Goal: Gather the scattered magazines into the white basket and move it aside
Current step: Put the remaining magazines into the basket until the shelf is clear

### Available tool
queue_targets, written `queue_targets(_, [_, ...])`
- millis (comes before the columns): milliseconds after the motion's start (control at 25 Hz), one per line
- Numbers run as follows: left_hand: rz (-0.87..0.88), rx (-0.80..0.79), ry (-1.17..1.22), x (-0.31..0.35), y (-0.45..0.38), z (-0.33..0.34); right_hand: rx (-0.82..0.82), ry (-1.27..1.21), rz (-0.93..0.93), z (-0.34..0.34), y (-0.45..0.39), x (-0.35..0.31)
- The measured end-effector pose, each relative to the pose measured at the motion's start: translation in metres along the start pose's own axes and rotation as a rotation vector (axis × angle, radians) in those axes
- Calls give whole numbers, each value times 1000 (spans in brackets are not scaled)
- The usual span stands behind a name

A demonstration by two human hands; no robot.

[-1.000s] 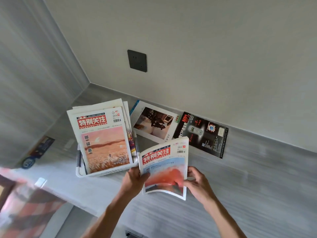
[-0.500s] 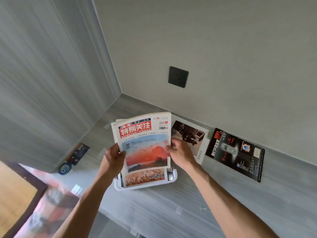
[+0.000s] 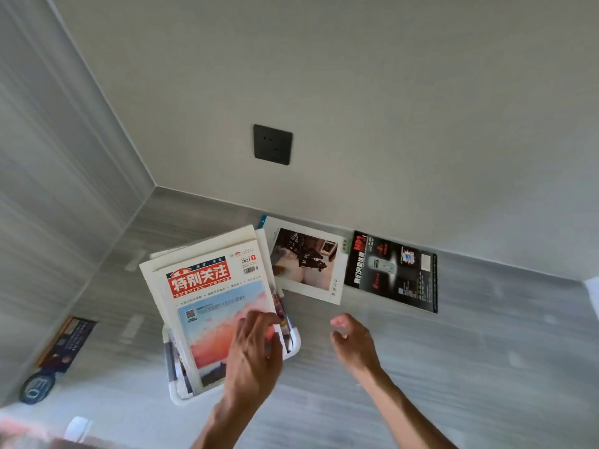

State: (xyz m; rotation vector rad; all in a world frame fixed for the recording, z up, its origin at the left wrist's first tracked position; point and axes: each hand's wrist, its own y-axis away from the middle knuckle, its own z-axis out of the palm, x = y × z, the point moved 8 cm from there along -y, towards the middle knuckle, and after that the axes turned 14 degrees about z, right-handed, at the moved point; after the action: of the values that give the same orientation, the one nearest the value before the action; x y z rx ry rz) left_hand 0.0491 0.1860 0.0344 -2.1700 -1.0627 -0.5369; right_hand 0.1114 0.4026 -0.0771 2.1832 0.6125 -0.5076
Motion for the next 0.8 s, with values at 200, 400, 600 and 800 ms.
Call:
queue_targets(200, [111, -222, 93, 42, -21, 76, 106, 352, -120, -50, -47, -17])
queue_targets(400, [58, -254, 40, 31, -6, 105, 150, 700, -399, -30, -88, -36])
queue_targets(600, [21, -318, -24, 15, 5, 115, 274, 979, -585, -3, -108, -25])
queue_targets(800, [-35, -327, -20, 20, 20, 115, 294, 1197, -646, 2, -107, -14])
